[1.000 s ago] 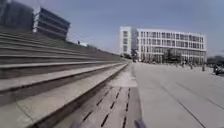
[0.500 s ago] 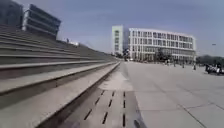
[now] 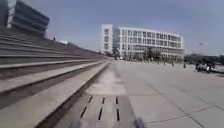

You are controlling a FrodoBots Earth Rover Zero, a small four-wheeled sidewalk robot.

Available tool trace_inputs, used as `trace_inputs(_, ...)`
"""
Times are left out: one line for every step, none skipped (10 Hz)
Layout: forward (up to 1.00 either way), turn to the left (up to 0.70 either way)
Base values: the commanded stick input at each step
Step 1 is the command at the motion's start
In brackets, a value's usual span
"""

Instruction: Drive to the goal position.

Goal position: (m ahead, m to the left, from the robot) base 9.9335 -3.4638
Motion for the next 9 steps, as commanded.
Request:
trace_inputs(0.7,0.01)
trace_inputs(0.7,0.01)
trace_inputs(0.7,0.01)
trace_inputs(0.7,0.01)
trace_inputs(0.7,0.01)
trace_inputs(0.7,0.01)
trace_inputs(0.7,-0.05)
trace_inputs(0.7,-0.18)
trace_inputs(0.7,-0.34)
